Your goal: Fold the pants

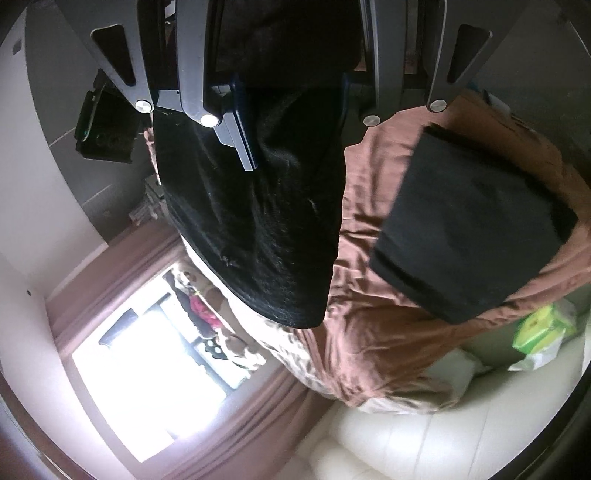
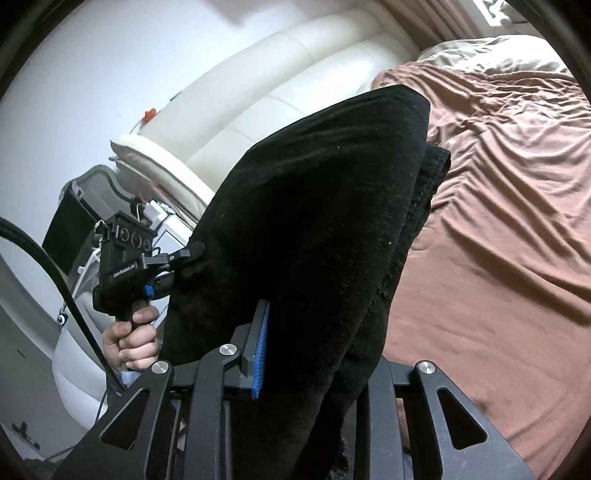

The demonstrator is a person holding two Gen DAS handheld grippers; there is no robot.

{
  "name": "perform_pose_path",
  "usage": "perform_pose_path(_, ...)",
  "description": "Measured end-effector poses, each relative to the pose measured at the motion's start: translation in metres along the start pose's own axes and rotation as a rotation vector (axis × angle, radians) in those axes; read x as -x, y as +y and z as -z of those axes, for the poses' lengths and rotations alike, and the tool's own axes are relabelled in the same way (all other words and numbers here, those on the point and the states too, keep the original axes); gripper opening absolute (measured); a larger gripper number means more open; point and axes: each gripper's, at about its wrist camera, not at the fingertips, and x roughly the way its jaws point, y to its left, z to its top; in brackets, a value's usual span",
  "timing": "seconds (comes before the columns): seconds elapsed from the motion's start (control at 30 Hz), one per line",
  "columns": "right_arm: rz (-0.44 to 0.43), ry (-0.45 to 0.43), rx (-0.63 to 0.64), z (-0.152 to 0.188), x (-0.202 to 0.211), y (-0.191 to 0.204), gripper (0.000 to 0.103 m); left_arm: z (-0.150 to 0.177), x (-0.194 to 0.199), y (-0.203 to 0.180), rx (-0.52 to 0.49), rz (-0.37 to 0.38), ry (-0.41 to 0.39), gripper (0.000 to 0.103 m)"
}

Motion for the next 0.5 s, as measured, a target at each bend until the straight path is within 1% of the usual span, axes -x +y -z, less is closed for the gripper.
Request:
perform_pose_path(0.13,-0.004,0.042,-0.001,-0.017,-0.047,-0.002,0.022,-0.02,-0.001,0.027,-0.005,-0.045,0.012,0.039)
perform_pose_path(0.23,-0.011,0.059,0.003,-0.033,-0.082,-0.001,0.022,-0.037,0.0,0.043,-0.017,-0.064,0.017,0.039)
perform_pose_path(0.4,-0.03,0.068,0.015,-0.054,-0.123,0.001,0.022,-0.071,0.002,0.07,-0.062,-0.098,0.035,0.039)
perform_pose_path(0.5,-0.047,0.075,0.021,-0.064,-0.148,0.002,0.022,-0.092,0.001,0.086,-0.07,-0.117,0.046,0.039)
